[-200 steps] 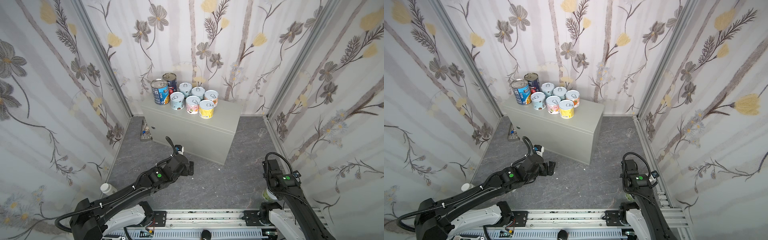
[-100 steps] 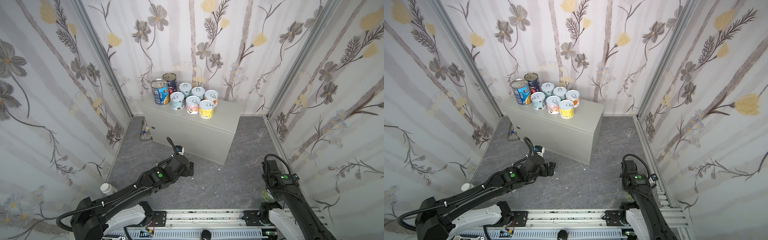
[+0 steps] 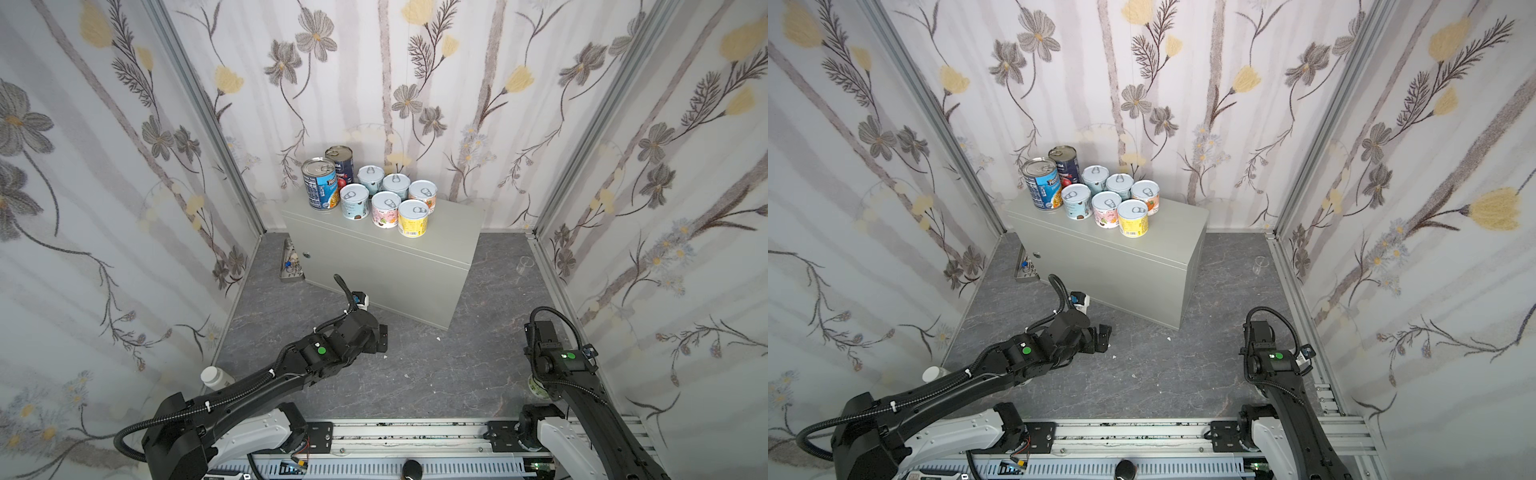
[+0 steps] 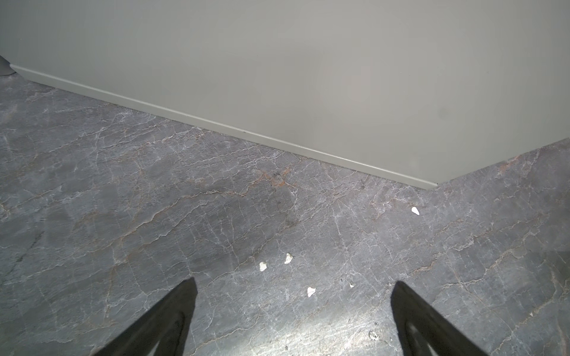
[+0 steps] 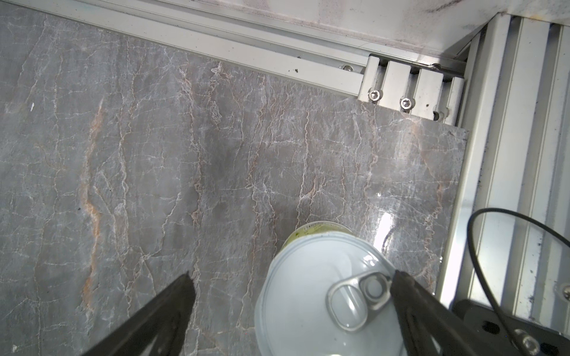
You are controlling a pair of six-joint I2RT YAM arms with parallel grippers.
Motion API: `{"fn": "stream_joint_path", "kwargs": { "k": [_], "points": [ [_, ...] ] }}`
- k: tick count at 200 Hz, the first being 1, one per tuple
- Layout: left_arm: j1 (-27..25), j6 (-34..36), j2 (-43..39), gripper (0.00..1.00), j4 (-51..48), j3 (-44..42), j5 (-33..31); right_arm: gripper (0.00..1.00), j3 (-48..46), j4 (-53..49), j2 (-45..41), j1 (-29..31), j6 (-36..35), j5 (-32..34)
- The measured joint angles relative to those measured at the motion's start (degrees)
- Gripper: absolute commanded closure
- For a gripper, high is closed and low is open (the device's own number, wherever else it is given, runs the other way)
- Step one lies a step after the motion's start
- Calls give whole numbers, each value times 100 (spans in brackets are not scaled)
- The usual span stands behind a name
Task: Place and organize the canned foods onto the counter
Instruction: 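Position open right gripper over the green-labelled can on the floor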
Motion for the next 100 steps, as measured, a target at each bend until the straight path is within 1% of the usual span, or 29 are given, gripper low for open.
{"fn": "stream_joint_path", "kwargs": {
  "k": [100],
  "points": [
    [0,0,11,0,0,0,-2,0,-52,1298,179,24,-713,-402]
  ]
}}
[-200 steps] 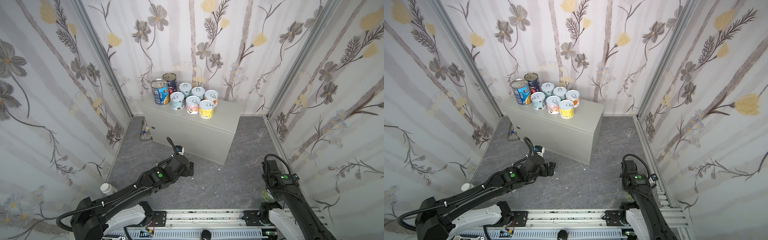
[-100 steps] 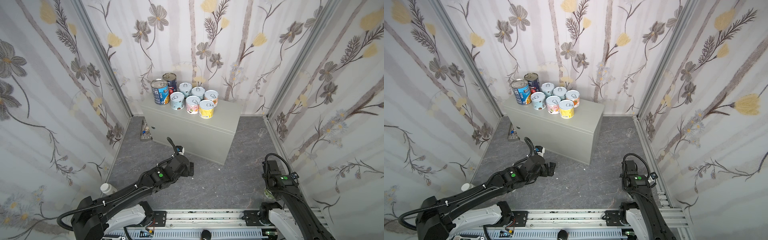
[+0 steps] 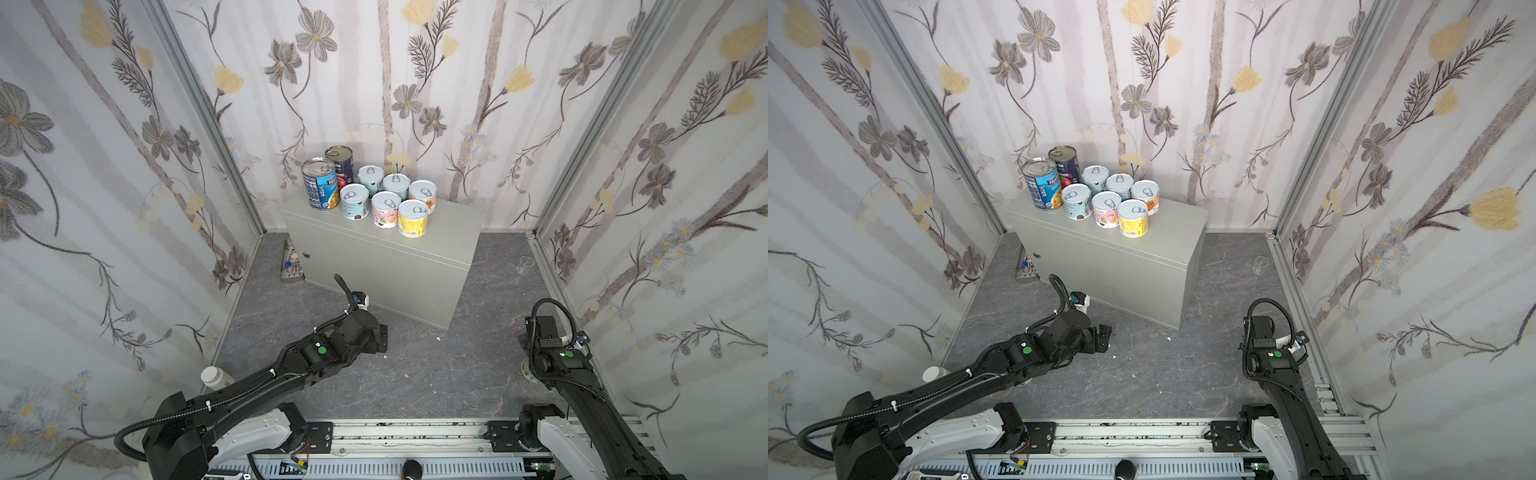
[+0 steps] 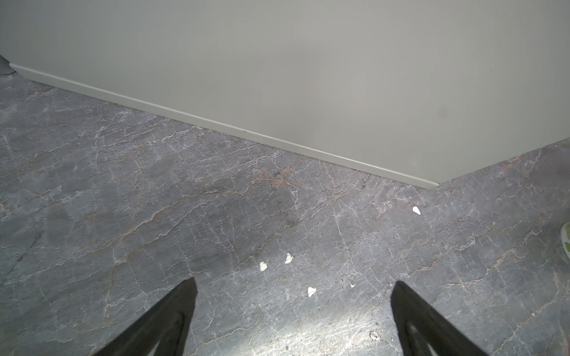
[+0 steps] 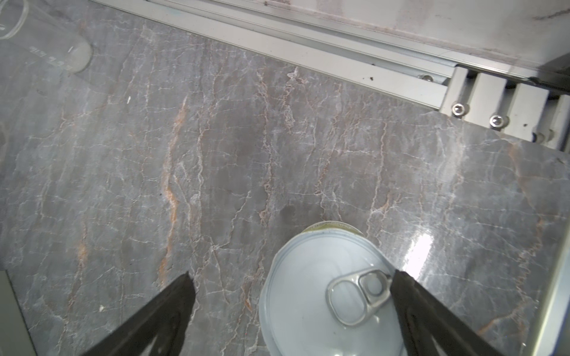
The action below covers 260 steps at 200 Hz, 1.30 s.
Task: Place and organize the canned foods onto the counter
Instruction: 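Position open right gripper over the green-labelled can on the floor, then close right gripper around the green-labelled can's top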
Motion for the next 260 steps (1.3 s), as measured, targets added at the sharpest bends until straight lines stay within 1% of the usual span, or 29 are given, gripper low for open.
{"fn": "stream_joint_path", "kwargs": {
  "k": [35,73,115,156,204,260],
  "points": [
    [0,0,-17,0,2,-24,0,0,79,391,162,72,-223,-299],
    [0,0,-28,0,4,-28,-4,0,271,387,118,96,-337,-798],
    [0,0,7,0,4,-28,-7,0,516,157,-168,118,-487,-743],
    [0,0,7,0,39,-28,-7,0,474,31,-348,120,-590,-686],
    [0,-13,-9,0,50,-44,-2,0,275,-149,-87,120,-625,-688],
    [0,-20,-22,0,85,-87,-2,0,197,-61,289,153,-625,-713]
  ]
}}
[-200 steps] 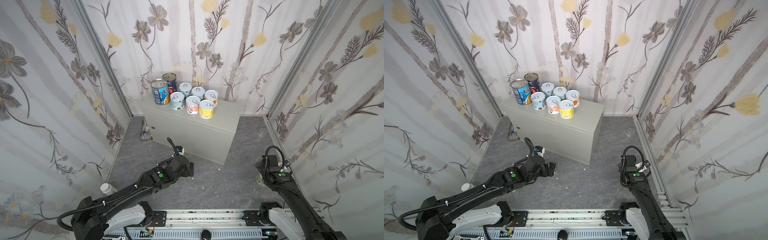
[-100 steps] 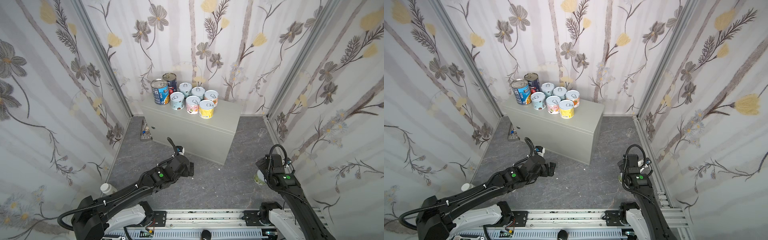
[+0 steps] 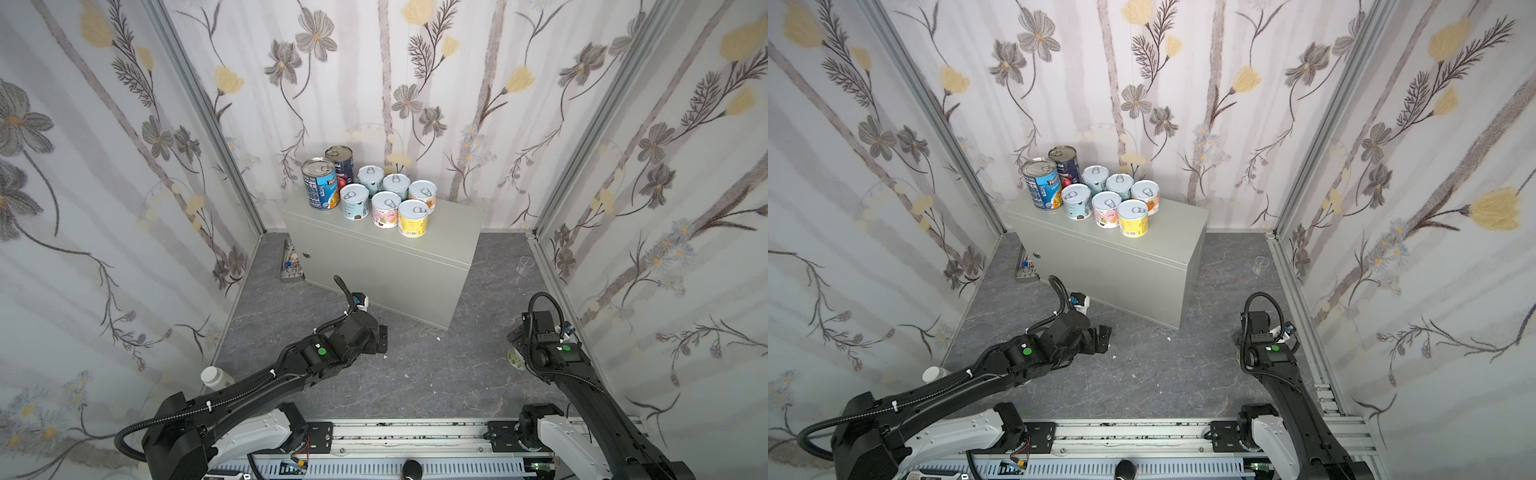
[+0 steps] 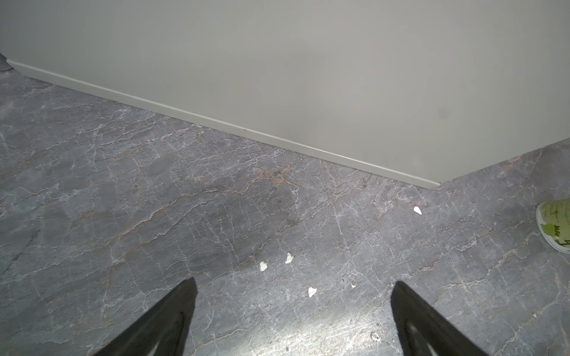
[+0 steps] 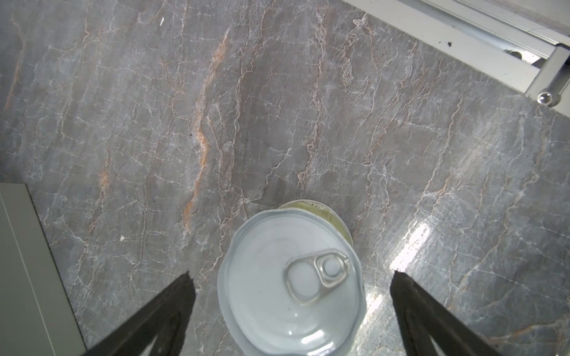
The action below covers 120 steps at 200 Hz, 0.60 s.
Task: Place and organize the canned foods onto the counter
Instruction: 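Close right gripper around the green-labelled can's top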
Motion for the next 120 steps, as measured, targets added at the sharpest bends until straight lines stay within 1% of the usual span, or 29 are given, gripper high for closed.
{"fn": "stream_joint_path", "kwargs": {
  "k": [68,120],
  "points": [
    [0,0,94,0,94,-7,4,0,-225,437,479,22,-13,-96],
    [0,0,109,0,114,-7,4,2,-269,809,756,55,-162,-151]
  ]
}}
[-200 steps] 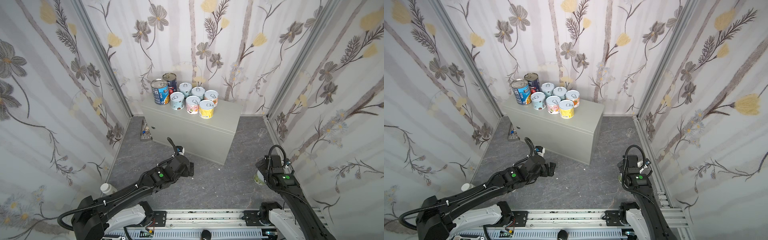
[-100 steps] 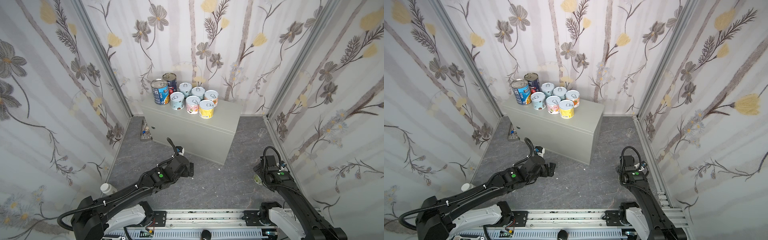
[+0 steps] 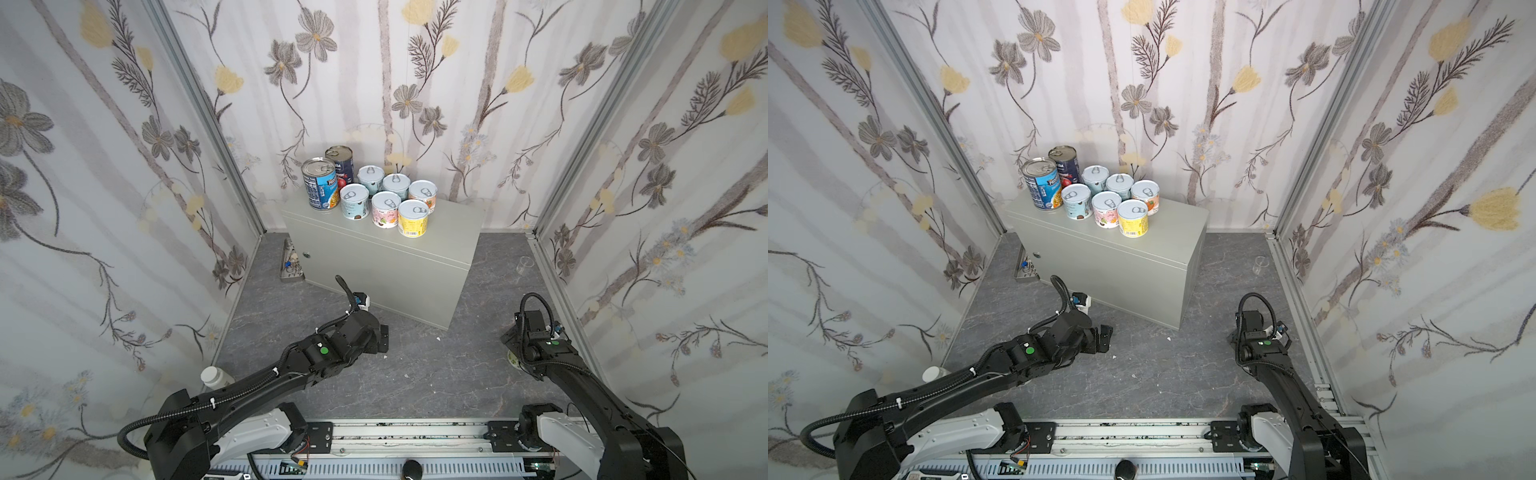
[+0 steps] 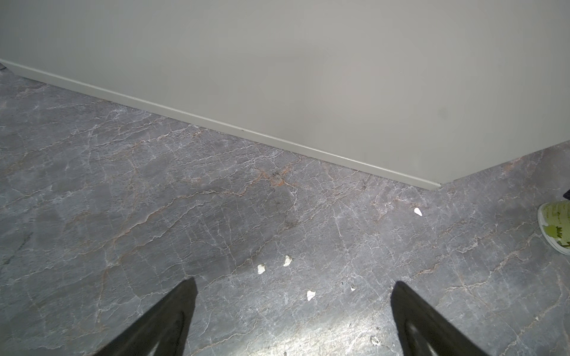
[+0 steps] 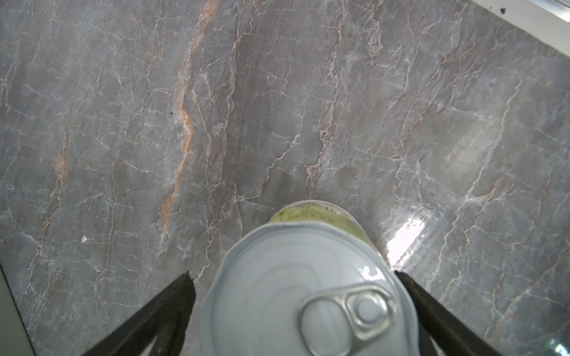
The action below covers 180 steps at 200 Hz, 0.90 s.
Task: Place and organize the canned foods onto the counter
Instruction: 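Close right gripper around the green-labelled can's top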
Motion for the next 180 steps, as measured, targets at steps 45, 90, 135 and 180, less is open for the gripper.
{"fn": "stream_joint_path", "kwargs": {
  "k": [45,90,135,180],
  "points": [
    [0,0,2,0,15,-11,-2,2,15,212,498,42,-149,-101],
    [0,0,-7,0,42,-50,-17,2,96,358,883,79,-234,-146],
    [0,0,-7,0,61,-92,-17,5,103,446,1010,83,-293,-146],
    [0,-2,-79,0,101,-160,-15,13,-57,538,892,90,-295,-127]
  ]
}}
